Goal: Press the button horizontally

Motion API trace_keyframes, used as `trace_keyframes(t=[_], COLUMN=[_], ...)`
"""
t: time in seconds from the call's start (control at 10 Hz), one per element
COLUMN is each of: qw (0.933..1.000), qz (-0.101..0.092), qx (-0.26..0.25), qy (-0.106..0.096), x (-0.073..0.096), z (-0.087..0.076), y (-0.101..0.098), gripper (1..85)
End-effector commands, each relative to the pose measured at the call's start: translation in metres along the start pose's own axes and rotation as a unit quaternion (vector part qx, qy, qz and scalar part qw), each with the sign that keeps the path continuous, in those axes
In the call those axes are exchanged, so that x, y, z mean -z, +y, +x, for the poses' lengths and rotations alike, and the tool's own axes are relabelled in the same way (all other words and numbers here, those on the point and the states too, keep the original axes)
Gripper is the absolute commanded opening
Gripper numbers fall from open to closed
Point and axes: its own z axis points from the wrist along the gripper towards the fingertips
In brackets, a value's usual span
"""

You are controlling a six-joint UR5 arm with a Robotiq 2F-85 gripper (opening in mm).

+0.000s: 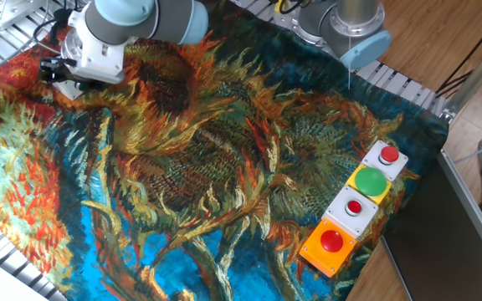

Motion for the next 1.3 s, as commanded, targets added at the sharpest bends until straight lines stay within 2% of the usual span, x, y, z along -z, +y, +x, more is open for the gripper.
trace_keyframes(t=[0.0,0.7,1.2], qw=[1.0,0.9999,0.9999], qz=[0.003,0.012,0.014], qx=[-0.004,0.0,0.003], qy=[0.001,-0.005,0.001], x=[-0.004,-0.002,-0.007], z=[0.007,-0.008,0.004], y=[-0.008,-0.011,-0.014], gripper=[67.0,67.0,65.7])
